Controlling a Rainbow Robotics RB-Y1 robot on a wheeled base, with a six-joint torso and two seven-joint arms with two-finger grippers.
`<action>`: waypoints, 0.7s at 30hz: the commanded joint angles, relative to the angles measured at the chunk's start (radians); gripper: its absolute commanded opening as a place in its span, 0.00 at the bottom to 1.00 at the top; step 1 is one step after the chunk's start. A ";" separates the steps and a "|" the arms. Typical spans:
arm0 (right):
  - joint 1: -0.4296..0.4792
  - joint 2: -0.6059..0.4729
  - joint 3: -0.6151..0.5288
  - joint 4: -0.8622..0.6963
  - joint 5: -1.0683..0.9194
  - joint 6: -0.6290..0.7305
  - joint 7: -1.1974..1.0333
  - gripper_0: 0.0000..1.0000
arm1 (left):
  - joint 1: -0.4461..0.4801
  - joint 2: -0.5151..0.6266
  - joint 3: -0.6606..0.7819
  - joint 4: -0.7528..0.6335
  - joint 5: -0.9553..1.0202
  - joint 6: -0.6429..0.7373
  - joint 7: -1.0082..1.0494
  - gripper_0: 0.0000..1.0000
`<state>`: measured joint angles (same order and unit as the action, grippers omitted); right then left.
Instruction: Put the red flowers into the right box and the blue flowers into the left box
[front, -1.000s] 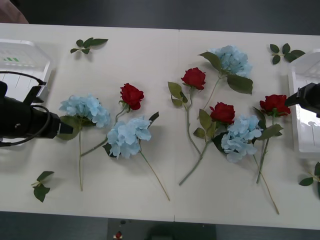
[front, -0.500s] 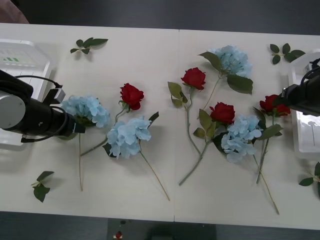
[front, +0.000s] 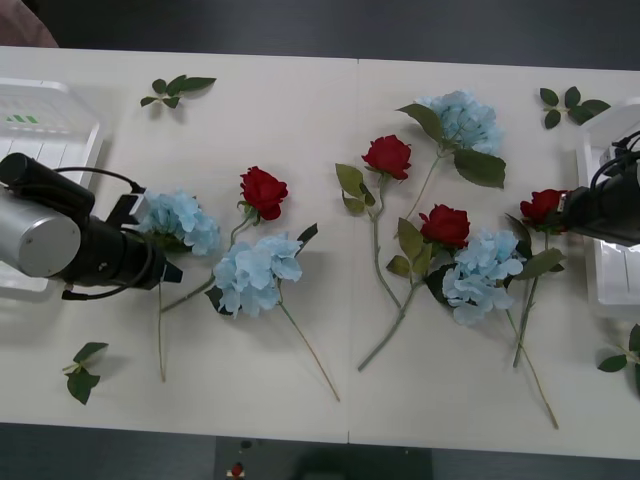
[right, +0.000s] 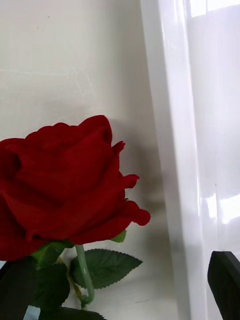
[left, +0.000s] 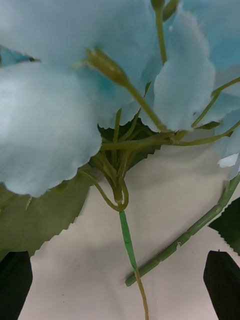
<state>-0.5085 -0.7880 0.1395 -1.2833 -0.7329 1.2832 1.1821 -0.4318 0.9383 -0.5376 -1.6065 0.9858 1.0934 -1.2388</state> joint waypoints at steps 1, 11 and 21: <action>-0.015 0.027 -0.018 -0.011 0.018 0.002 0.002 1.00 | -0.031 -0.013 -0.001 0.007 -0.019 -0.010 0.047 1.00; -0.013 0.058 -0.018 -0.011 0.020 0.013 0.002 1.00 | -0.076 -0.072 -0.027 0.105 -0.044 -0.032 0.044 1.00; -0.002 0.087 -0.020 0.013 0.018 0.005 -0.002 1.00 | -0.076 -0.070 -0.031 0.105 -0.064 -0.032 0.035 0.00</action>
<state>-0.5082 -0.7299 0.1245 -1.2771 -0.7159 1.2973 1.1821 -0.4926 0.8578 -0.5816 -1.4871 0.9288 1.0659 -1.2323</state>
